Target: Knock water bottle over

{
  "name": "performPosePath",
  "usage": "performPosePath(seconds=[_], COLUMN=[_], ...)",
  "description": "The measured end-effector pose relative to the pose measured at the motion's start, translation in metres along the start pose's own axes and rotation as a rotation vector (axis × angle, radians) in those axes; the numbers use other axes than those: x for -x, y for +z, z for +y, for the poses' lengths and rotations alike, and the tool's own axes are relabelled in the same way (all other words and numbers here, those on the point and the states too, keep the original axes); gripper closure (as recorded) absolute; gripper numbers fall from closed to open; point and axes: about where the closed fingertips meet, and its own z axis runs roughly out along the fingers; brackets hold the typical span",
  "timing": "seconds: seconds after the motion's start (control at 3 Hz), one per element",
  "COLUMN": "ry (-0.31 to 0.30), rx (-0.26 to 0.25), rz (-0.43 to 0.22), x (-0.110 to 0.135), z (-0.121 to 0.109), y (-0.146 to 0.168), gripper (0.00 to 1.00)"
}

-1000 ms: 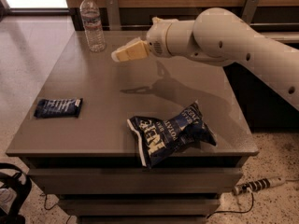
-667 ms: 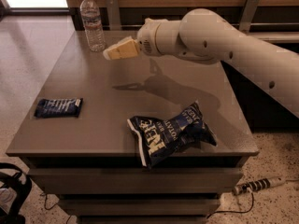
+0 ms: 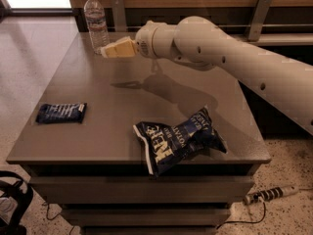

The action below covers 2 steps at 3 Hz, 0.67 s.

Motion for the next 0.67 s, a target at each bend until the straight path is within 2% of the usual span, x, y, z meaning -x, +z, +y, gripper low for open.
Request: performPosePath(seconds=[0.33,0.67], ry=[0.0,-0.008], rx=[0.0,-0.008], rz=[0.0,-0.029], x=[0.0,0.006], z=[0.0,-0.017], y=[0.0,0.015], gripper=[0.0,0.0])
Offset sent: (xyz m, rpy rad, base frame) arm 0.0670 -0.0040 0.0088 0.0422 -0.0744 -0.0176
